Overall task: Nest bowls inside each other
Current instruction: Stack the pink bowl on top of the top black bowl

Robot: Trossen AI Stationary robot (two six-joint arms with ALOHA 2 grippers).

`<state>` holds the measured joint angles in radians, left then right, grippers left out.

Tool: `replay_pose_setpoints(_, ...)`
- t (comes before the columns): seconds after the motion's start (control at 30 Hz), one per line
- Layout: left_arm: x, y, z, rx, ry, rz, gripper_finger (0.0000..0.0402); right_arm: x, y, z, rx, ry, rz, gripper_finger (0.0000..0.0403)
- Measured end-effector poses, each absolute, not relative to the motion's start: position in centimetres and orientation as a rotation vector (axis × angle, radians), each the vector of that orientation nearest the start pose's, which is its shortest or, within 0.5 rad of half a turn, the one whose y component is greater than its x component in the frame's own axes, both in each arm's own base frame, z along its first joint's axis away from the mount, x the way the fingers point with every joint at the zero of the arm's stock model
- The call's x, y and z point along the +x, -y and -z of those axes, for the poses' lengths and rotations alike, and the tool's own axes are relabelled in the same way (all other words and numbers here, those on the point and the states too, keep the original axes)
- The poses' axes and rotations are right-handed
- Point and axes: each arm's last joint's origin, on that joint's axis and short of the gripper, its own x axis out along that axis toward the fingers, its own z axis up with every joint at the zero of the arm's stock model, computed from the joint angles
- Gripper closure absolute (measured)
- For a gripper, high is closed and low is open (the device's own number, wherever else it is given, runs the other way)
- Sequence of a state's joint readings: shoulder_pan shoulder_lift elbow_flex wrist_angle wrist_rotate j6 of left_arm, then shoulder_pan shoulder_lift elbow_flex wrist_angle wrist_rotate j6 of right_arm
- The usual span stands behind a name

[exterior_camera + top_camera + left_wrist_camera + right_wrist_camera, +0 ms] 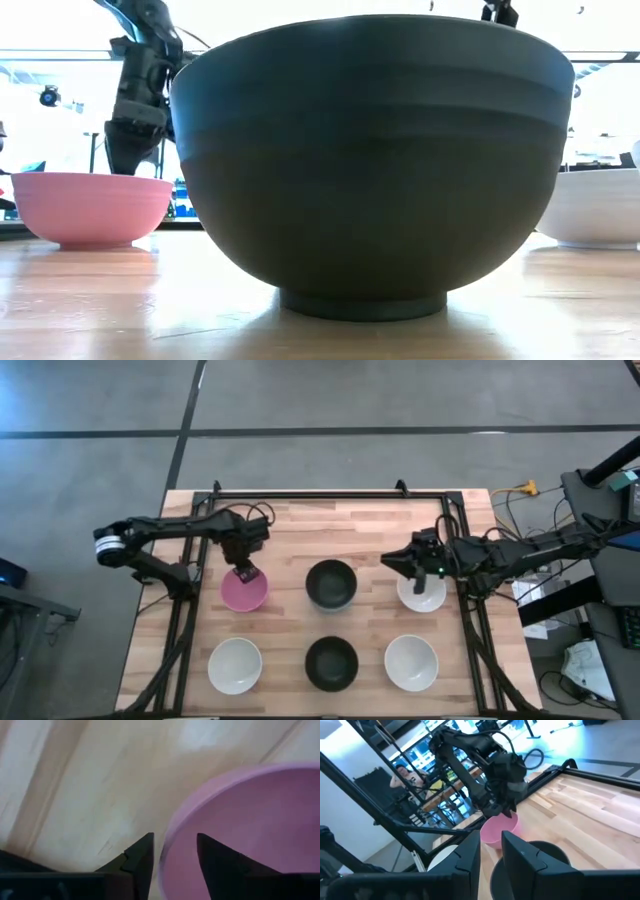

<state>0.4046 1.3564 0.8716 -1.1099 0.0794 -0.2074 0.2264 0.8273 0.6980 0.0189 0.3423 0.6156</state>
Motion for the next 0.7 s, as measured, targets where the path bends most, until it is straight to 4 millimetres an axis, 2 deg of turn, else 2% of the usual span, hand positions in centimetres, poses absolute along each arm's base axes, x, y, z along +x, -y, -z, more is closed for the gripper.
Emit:
replay_pose_setpoints(0.1, 19.3, -7.9, -19.9, -0.578, -1.552, -0.374, 0.0312, 18.0, -3.2, -31.5, 0.570, -0.067, 0.143, 0.0328)
replay_pose_setpoints(0.2, 19.5, -7.8, -19.7, -0.618, -1.557, -0.340, 0.0377, 17.9, -3.1, -31.4, 0.563, -0.067, 0.143, 0.0331)
replay_pose_setpoints(0.37, 19.5, -7.7, -20.6, -0.662, -1.516, -0.324, 0.0397, 18.0, -3.2, -31.2, 0.543, -0.078, 0.145, 0.0332)
replay_pose_setpoints(0.57, 19.2, -7.5, -24.9, -0.718, -1.347, -0.365, 0.0399, 18.1, -3.2, -31.0, 0.526, -0.090, 0.147, 0.0335)
replay_pose_setpoints(0.7, 19.0, -7.2, -29.2, -0.744, -1.162, -0.388, 0.0400, 17.9, -3.1, -30.9, 0.519, -0.111, 0.151, 0.0333)
